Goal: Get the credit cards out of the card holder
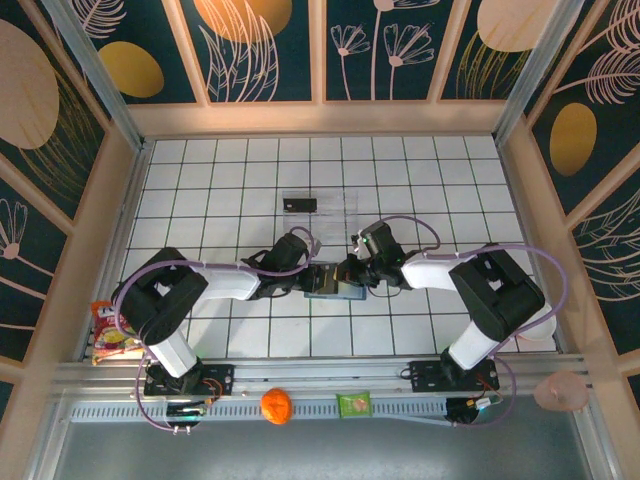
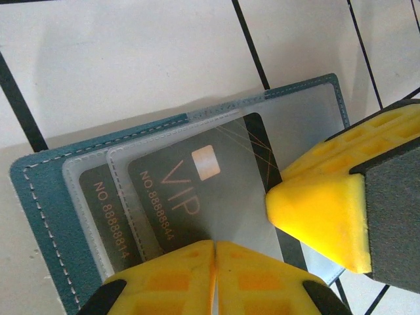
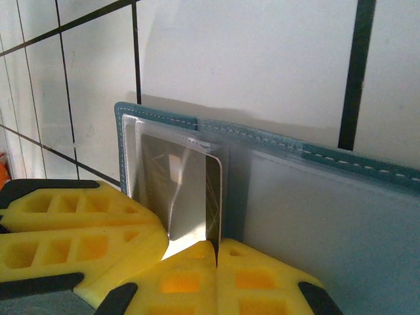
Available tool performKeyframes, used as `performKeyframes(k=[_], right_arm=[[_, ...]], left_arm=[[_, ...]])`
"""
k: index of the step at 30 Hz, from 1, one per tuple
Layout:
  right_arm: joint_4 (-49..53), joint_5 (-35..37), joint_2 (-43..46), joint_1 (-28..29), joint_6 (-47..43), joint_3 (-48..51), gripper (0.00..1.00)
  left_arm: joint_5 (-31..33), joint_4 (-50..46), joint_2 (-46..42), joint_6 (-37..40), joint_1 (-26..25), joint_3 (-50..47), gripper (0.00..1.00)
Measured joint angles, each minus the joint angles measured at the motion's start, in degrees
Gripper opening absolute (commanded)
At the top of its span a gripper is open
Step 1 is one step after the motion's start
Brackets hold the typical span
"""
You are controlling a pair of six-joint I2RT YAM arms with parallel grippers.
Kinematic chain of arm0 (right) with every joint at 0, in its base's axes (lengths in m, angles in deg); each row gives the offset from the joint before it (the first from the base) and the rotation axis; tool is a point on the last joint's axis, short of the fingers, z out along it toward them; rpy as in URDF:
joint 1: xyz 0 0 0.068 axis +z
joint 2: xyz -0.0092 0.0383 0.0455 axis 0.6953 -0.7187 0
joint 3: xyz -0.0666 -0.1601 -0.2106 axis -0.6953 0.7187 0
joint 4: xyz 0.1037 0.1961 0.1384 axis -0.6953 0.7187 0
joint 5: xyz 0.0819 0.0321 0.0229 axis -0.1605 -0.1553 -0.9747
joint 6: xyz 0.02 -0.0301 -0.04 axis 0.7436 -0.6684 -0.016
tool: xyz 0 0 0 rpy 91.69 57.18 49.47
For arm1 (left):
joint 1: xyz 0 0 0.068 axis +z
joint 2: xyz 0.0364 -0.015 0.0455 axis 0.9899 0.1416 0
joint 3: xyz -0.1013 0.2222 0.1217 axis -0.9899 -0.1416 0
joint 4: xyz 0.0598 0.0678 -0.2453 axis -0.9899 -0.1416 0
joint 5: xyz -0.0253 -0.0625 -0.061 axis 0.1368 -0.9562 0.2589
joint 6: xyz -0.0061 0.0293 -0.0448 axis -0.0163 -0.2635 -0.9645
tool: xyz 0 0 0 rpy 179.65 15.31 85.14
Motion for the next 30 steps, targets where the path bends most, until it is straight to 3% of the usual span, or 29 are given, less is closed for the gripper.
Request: performKeyframes(k=[11,16,30], right_arm=[[0.3,-0.4,3.5,-2.0,-0.7,3.1,0.00],[-0.2,-1.1,3.5,-2.3,-1.6,3.4,0.14],[-1.3,-2.4,3.2,-2.6,-1.7,4.1,0.24]], left_arm=[[-0.3,2.0,1.1,0.0,-0.5,0.3,0.08],[-0.3,2.1,1.2,0.0,-0.5,0.3,0.07],[-0.3,2.1,1.2,0.0,-0.5,0.3,0.07]])
